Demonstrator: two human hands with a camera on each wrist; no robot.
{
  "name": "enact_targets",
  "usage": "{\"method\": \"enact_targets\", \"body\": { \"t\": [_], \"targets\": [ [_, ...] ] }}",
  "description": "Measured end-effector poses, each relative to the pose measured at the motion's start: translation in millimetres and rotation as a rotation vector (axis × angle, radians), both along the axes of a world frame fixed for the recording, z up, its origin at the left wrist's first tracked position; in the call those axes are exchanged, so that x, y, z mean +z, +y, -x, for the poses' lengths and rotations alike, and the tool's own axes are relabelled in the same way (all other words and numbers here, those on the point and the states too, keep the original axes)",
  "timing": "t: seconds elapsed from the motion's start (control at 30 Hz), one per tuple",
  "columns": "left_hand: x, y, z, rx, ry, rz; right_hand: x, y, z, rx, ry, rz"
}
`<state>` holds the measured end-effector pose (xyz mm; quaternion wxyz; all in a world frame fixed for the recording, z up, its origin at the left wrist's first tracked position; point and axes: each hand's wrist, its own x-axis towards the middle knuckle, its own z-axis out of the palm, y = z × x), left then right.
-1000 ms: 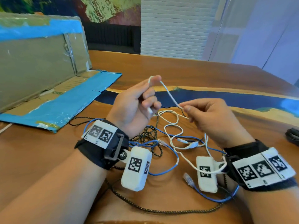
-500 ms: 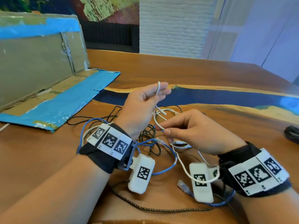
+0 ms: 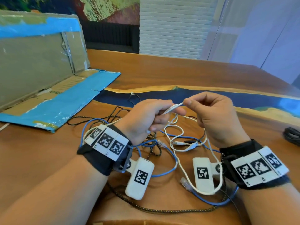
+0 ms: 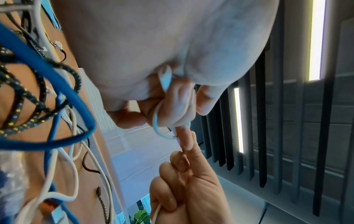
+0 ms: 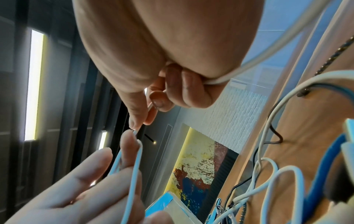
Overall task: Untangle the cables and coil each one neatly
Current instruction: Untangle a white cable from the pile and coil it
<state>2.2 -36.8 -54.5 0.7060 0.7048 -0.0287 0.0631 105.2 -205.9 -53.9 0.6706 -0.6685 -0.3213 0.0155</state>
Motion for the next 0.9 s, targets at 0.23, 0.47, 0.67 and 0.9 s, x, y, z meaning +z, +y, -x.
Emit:
{"method": "enact_targets", "body": {
  "t": [0.23,0.47,0.67,0.9],
  "targets": [
    [4.4,2.2,0.8,0.052,-0.037,0.198,-1.6,-1.2,-6.2,-0.021,0.121,-0.007],
    [9.6,7.3,-6.0,0.212,-0.143,0.478,-3.6,2.5,11.1,0.345,0.178,0.381],
    [-1.0,10.1,-13.7,0.324,-0.056,0.260,-0.1,2.8,25.9,0.498,0.136,0.424],
    [-7.4,6.7,-9.6,0.116,0.029,-0.212,10.0,-8.9,16.8,0.478,0.194,0.148]
  ]
}}
